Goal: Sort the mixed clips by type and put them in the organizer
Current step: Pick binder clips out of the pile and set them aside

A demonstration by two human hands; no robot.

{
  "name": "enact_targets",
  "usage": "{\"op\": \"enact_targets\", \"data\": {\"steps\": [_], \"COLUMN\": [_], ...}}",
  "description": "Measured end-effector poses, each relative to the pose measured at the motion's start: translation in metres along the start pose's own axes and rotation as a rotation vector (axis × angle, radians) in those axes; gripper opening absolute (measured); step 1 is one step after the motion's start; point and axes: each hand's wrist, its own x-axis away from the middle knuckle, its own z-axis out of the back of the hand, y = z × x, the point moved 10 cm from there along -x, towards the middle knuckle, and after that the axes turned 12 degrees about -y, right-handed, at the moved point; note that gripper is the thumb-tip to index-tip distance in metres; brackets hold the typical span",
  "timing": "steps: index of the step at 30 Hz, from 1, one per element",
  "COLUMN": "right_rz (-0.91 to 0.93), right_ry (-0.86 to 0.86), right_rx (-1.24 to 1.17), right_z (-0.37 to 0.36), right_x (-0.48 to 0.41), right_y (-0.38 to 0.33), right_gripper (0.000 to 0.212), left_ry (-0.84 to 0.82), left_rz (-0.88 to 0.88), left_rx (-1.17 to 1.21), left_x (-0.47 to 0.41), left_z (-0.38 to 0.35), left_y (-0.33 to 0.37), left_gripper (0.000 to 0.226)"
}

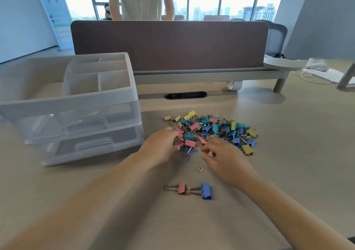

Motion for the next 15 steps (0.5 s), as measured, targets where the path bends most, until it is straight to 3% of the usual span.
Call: {"op": "enact_targets", "data": {"steps": [3, 9, 15], "right_rz": [0.016, -0.096, -0.126], "right_ry": [-0.001, -0.009, -0.048], "right_rx": [0.149, 0.404, 0.309], "right_z": [0.000, -0.011, -0.017], "right_x": [-0.034, -0.071, -0.079], "right_y": [-0.015, -0.028, -0.020], "right_gripper": [0.029, 0.014, 0.010], "left_ry": [-0.022, 0.025, 0.090], "left_rz": [-0.034, -0.087, -0.083], "left_rx": [-0.028, 0.005, 0.153], "left_x": [-0.008, -0.010, 0.003], "left_z": [-0.002, -0.004, 0.004], "left_y": [0.001, 0.000, -0.009], "left_gripper": [0.025, 0.012, 0.016]}}
